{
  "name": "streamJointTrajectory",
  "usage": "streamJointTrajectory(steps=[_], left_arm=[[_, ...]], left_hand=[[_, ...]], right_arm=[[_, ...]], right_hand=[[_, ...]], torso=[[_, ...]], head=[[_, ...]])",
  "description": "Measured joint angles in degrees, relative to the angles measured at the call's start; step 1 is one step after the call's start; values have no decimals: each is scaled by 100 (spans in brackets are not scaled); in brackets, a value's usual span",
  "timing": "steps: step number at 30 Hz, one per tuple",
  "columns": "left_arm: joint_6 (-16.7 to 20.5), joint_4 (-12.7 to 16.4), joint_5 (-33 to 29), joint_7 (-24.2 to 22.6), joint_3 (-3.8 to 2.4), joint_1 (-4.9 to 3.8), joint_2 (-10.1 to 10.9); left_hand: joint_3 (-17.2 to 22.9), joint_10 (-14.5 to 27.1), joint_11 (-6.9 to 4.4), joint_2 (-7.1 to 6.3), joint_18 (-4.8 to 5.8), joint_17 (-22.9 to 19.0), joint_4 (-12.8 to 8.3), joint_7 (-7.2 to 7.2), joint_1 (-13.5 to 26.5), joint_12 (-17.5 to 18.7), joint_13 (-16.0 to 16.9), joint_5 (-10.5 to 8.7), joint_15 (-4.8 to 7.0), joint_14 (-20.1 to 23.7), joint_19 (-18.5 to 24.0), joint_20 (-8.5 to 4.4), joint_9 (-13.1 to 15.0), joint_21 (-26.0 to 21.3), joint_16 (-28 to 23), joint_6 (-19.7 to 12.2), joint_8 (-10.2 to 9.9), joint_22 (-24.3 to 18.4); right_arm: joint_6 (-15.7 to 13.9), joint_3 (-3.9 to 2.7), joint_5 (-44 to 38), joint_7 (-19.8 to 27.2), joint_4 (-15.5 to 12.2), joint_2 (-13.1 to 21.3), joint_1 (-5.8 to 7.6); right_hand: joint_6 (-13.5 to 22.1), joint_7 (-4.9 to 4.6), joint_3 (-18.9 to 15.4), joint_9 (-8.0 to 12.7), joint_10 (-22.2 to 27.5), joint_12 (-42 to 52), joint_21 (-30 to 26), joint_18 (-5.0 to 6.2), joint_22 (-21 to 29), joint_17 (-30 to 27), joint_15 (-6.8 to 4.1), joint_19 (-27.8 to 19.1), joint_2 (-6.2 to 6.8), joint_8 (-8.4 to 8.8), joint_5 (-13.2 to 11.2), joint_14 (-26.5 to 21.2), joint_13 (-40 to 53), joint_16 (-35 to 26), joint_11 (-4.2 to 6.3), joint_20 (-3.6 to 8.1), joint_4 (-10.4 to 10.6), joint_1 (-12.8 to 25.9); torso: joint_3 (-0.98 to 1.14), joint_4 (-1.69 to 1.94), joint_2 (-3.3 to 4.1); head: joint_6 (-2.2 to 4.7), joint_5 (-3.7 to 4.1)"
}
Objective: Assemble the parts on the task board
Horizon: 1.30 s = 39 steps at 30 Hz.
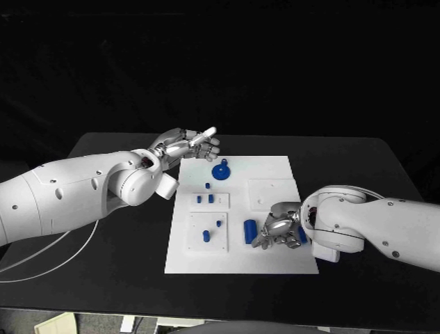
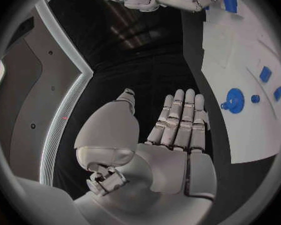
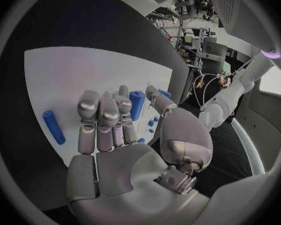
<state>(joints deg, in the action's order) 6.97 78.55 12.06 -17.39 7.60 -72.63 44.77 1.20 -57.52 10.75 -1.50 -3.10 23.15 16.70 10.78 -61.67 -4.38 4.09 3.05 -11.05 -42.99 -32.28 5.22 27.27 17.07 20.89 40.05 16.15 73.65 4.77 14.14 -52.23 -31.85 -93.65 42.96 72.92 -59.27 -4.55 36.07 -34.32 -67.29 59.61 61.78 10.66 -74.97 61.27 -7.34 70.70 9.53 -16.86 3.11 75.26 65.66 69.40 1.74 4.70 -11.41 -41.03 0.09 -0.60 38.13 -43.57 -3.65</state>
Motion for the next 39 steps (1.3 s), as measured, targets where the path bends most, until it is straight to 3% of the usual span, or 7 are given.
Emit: streamJointTrajectory(steps=[11, 19, 25, 34, 39], left_arm=[[-1, -4, 0, 3, 0, 0, 0], [-2, -9, 0, 3, 1, 0, 0], [-2, -26, 0, 3, 1, 0, 1], [-3, -31, -1, 0, 1, 0, -3], [-3, -31, -1, -1, 1, 0, -8]], left_hand=[[0, 0, 0, 23, -78, 1, 0, 0, -23, 0, 0, 0, 0, 0, 0, 0, 0, -10, 0, 0, 0, 5], [-26, 0, 0, 8, -78, -5, 1, 0, -54, 0, 0, 0, 0, 0, 0, 0, -6, -22, 0, 0, 0, 10], [-49, -21, -21, 60, -75, -5, 16, 5, -107, 0, 0, 0, 0, -1, 0, 1, -9, -22, 0, 37, 22, 18], [-96, -64, -22, 60, -71, -4, 1, 9, -151, 0, 0, 0, -1, -42, -42, 1, -17, -45, 0, 73, 45, 33], [-96, -84, -42, 83, -46, -10, 1, 9, -174, 0, 0, 0, -1, -42, -42, 1, -18, -45, 0, 73, 45, 33]], right_arm=[[-3, 1, -6, 15, -61, 117, -2], [-30, -5, -10, 183, -175, 442, 8], [-134, -70, -11, 395, -226, 737, 150], [-169, -61, -142, 473, -284, 596, 147], [-169, -61, -270, 463, -268, 445, 133]], right_hand=[[-4, -4, -97, -6, -1, 0, 0, 0, 0, -1, -12, 0, 35, 0, 0, -14, 5, 0, -1, -1, -4, 35], [-4, -4, -129, -5, -1, -6, 0, 0, 0, -1, -11, 0, -96, 25, 0, -15, 5, -23, -1, -1, -37, -96], [29, -37, -175, -7, -20, -22, -22, 0, 0, -2, -10, 0, -206, 76, 0, -16, 21, -23, -21, -2, -165, -206], [29, -37, -199, -38, -20, -22, -22, 0, 0, 5, -8, -1, -231, 76, 0, -16, 28, -23, -21, -3, -219, -230], [-22, 11, -199, -51, -51, -22, -22, 1, 0, 5, -7, 1, -252, 76, 0, -15, 42, -46, 9, -19, -219, -252]], torso=[[4, -6, -1], [6, -7, -1], [4, -7, -2], [7, -10, -2], [7, -10, 1]], head=[[5, -5], [10, -6], [16, 1], [24, 18], [25, 27]])
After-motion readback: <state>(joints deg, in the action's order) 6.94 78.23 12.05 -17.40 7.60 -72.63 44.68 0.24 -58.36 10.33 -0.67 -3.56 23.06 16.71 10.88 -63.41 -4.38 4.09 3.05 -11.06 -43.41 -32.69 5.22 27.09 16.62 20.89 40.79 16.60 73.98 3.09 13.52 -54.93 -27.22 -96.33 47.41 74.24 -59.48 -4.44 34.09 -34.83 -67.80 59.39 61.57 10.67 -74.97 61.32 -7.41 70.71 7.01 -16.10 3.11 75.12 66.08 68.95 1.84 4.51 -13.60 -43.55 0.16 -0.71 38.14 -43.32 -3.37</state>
